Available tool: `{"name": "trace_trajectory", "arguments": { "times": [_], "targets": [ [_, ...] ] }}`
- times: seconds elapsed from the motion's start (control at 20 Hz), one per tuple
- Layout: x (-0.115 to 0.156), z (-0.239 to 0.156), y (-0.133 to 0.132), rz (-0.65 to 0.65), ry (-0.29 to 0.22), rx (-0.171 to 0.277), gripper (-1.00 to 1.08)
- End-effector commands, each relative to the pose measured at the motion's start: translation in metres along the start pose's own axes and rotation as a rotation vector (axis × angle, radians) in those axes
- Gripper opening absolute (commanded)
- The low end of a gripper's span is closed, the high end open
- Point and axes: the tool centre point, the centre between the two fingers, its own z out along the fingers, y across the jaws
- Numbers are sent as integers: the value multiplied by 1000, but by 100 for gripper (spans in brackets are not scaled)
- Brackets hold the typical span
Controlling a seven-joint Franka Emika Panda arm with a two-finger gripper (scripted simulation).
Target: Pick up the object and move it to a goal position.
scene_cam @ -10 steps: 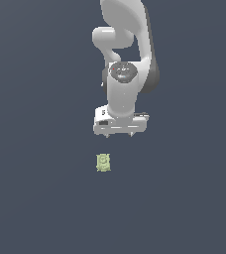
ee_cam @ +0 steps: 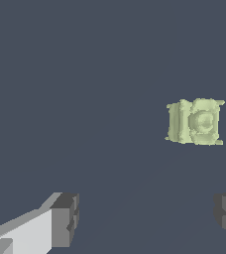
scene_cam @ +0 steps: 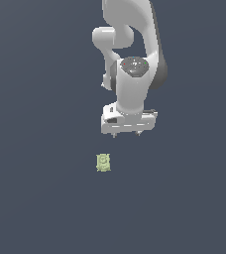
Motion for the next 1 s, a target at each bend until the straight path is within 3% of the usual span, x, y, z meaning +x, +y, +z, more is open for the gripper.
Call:
{"name": "trace_trajectory", "arguments": {
  "times": [0.0, 0.5, 0.95],
  "targets": [
    [0, -3, -6, -4, 5, 1, 100],
    [13, 10, 14, 5, 3, 1, 100],
    [41, 50, 68, 25, 0, -4, 100]
  ]
}}
